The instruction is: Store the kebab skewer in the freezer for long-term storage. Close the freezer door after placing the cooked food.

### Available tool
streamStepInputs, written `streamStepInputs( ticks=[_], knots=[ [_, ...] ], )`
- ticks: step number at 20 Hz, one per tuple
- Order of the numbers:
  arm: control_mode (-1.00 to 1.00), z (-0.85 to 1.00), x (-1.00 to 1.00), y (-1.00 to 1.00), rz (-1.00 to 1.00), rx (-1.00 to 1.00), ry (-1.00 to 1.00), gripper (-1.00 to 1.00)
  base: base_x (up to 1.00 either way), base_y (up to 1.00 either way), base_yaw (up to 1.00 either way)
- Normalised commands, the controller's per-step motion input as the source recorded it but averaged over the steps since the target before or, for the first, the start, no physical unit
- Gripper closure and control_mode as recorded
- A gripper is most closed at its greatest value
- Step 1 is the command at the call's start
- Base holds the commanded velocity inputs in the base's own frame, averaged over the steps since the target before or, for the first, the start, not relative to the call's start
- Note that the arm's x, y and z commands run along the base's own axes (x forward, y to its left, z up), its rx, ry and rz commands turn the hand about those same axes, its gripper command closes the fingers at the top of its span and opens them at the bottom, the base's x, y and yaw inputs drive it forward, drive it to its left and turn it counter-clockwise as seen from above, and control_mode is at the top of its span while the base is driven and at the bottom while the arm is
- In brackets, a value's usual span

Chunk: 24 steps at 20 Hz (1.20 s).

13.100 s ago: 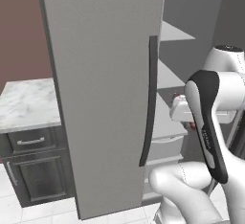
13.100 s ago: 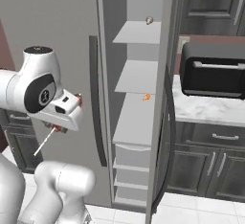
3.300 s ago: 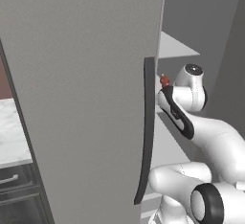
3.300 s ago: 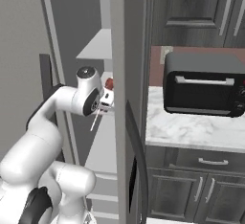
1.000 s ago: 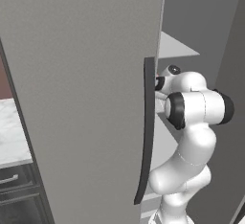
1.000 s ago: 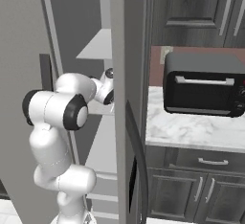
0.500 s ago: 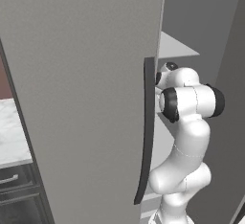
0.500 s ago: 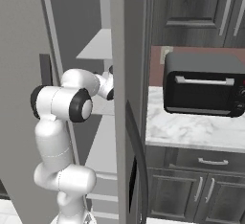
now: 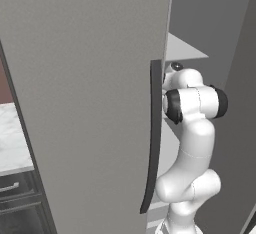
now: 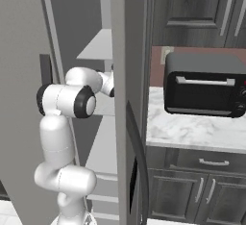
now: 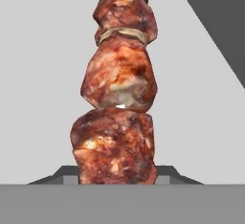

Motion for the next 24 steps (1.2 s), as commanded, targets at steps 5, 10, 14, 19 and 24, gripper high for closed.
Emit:
streamStepInputs(
  ticks=[5, 10, 14, 19, 24],
  knots=[
    [-1.00, -0.04, 0.00, 0.00, 0.00, 0.00, 0.00, -1.00, 0.00, 0.00, 0.00],
    [-1.00, -0.04, 0.00, 0.00, 0.00, 0.00, 0.00, -1.00, 0.00, 0.00, 0.00],
    [-1.00, 0.00, 0.00, 0.00, 0.00, 0.00, 0.00, -1.00, 0.00, 0.00, 0.00],
    [-1.00, 0.00, -0.01, 0.00, 0.02, 0.00, 0.00, -1.00, 0.00, 0.00, 0.00],
    [-1.00, 0.00, -0.26, 0.00, 0.00, 0.00, -0.01, -1.00, 0.00, 0.00, 0.00]
  ],
)
